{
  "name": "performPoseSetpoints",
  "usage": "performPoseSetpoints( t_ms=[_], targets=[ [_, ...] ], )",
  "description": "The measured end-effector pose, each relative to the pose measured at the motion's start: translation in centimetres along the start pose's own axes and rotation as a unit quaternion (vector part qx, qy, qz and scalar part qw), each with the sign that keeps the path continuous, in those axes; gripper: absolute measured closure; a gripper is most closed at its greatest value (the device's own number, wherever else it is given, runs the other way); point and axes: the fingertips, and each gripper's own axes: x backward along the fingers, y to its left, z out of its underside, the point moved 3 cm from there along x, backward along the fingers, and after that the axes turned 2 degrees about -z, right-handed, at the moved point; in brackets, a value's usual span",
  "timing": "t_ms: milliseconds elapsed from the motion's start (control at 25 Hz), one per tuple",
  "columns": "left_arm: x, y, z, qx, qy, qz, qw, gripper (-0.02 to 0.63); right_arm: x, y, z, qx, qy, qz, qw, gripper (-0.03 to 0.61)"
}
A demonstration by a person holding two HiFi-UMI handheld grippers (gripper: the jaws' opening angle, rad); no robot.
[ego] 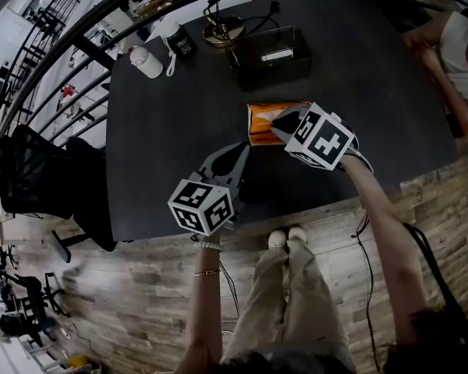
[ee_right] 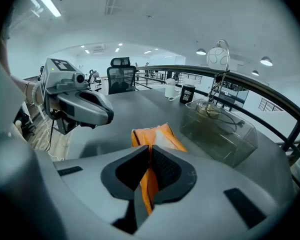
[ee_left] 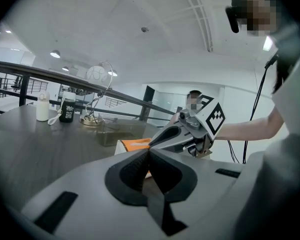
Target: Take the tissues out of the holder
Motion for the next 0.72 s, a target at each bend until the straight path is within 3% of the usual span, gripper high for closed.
performPoseSetpoints(
  t_ms=[200,280,520,720],
  targets=[
    [0.2,-0.4,-0.1,0.0,0.001,0.008,1.0,0.606,-0.2,-0.1,-0.2,0.004,0.002,0.021,1.0,0.552],
    [0.4,-0.8,-0.4,-0.001,0.0,0.014,0.9999,0.606,0.1,-0.2,-0.6,-0.005,-0.012,0.03,0.999,0.514],
    [1.8,-2.2,-2.6,-0.011,-0.02,0.026,0.9994,0.606,3.4,0.9,-3.3,-0.064,-0.105,0.049,0.991,0.515],
    [3.2,-3.2,-5.5,-0.028,-0.052,0.027,0.9979,0.606,6.8,2.6,-6.1,-0.103,-0.195,0.069,0.973,0.556]
  ],
)
